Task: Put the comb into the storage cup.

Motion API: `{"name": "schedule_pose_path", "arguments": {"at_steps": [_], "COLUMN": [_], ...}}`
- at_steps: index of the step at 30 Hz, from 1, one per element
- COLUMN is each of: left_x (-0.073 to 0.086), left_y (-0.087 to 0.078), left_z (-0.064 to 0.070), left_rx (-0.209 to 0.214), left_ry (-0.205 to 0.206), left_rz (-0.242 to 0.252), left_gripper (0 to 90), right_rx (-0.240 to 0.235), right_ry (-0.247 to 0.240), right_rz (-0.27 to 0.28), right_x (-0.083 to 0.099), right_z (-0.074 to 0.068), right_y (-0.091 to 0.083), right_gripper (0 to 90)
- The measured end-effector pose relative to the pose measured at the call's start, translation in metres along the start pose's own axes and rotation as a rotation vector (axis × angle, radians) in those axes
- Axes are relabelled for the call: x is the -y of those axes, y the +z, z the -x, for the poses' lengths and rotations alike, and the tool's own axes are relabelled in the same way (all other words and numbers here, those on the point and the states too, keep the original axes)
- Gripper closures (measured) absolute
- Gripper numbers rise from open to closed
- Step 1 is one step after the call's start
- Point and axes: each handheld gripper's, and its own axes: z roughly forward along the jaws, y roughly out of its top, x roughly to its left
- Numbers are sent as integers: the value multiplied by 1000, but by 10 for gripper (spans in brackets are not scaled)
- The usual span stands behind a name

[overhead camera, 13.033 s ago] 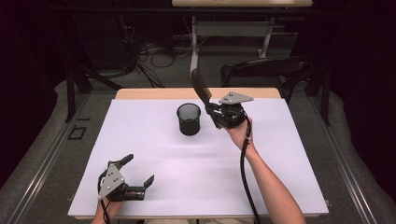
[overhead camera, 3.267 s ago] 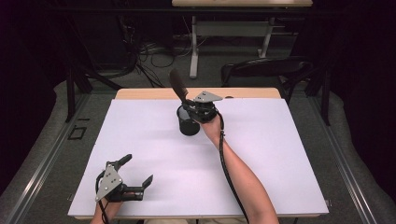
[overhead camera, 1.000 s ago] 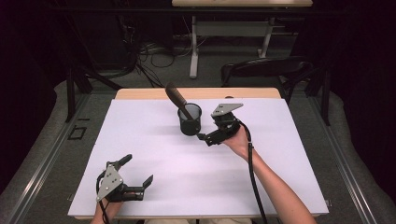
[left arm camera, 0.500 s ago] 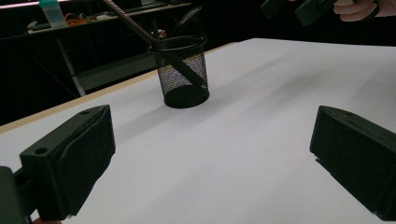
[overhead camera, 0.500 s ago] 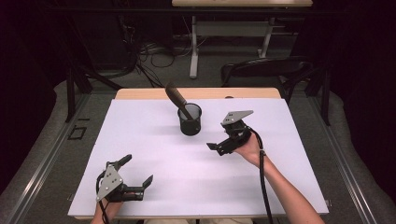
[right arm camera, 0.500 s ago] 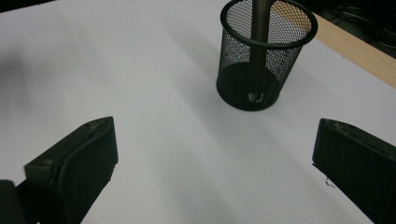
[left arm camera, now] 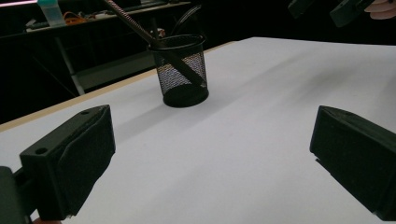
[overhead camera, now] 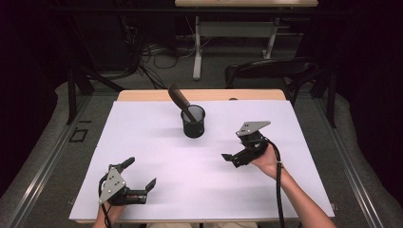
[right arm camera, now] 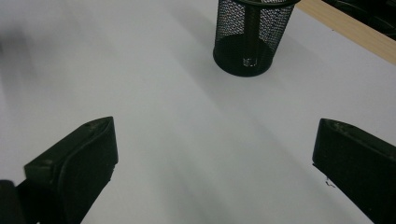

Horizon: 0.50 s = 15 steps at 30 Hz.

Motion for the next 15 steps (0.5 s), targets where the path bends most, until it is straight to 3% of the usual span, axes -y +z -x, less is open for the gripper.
{"name": "schedule_pose_path", "arguments": {"at_steps": [15], "left_x": [0], "left_y": [-1], "left_z": [0], "left_rx": [-5], "left_ry": [1], "left_rz": [1], "left_gripper": [0], "right_rx": [25], "right_ry": [9], "right_rz": [3], "right_x": [24], "right_z": [-6], "right_y": [-23], "right_gripper": [0]}}
